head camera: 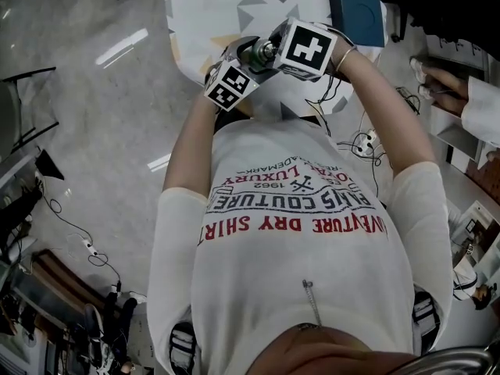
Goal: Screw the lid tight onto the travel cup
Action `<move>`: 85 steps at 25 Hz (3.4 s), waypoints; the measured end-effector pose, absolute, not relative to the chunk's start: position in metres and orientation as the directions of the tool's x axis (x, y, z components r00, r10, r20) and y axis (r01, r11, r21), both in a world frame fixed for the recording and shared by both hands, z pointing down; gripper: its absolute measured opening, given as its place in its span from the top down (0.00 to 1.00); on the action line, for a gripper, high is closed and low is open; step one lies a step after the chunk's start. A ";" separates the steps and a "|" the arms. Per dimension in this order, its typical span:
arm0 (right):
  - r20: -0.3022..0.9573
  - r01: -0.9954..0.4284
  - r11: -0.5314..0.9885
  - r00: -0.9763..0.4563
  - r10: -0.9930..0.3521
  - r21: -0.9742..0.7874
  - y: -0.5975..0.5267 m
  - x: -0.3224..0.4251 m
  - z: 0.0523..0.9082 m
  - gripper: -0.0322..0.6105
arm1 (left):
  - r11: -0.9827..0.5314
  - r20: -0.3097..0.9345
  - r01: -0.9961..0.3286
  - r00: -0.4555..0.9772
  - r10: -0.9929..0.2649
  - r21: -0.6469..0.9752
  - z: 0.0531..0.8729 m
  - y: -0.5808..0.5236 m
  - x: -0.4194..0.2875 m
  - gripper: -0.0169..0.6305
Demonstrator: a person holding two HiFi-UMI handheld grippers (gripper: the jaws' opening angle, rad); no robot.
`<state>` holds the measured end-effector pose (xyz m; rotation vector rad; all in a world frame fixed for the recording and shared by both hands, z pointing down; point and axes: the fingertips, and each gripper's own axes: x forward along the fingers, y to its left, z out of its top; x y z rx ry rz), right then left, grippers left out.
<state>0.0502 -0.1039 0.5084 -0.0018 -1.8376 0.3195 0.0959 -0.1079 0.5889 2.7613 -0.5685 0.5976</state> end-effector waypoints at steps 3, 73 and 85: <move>0.943 -0.335 0.915 -0.311 0.116 -0.223 -0.109 0.051 0.508 0.58 | -0.886 0.435 -0.431 0.840 -0.325 0.171 0.589 -0.108 0.095 0.38; 0.949 0.392 0.920 -0.293 0.116 0.008 -0.089 0.055 0.505 0.56 | -0.883 0.462 -0.417 0.840 -0.284 0.215 0.599 -0.107 0.095 0.36; 0.946 -0.299 0.954 -0.312 -0.094 -0.004 -0.104 0.051 0.505 0.56 | -0.885 0.460 -0.415 0.842 -0.284 0.213 0.600 -0.108 0.095 0.36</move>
